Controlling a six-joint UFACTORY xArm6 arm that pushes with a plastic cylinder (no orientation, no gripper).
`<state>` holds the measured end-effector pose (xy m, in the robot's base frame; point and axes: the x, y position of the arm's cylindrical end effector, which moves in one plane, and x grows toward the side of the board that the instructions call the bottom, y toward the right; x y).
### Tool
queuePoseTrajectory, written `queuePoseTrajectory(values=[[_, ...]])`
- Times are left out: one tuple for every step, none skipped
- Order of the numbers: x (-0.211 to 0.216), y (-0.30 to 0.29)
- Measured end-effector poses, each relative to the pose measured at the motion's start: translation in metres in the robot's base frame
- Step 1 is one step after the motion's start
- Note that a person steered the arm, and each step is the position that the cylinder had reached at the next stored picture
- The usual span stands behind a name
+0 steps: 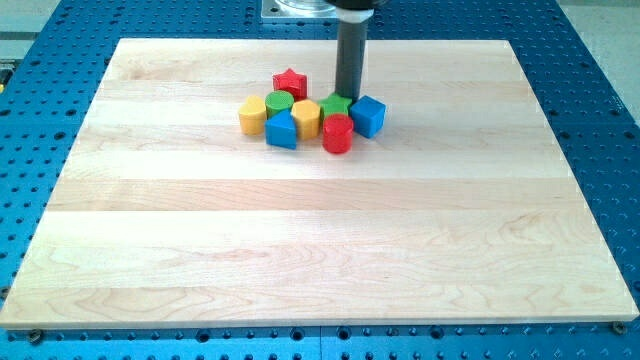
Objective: Move the blue cube towards the top right side
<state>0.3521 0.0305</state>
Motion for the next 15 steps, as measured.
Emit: queuePoseTrajectory(values=[[0.03, 0.048], [0.05, 0.03], [0.1, 0.036], [0.068, 0.043], [0.031, 0.087], [0.023, 0.104], [0.041, 0.112], [-0.014, 0.141], [-0.061, 0.137], [-0.029, 0.136], [-0.029, 0.136], [-0.028, 0.137], [-0.039, 0.132], [-0.039, 0.131], [-0.039, 0.131]])
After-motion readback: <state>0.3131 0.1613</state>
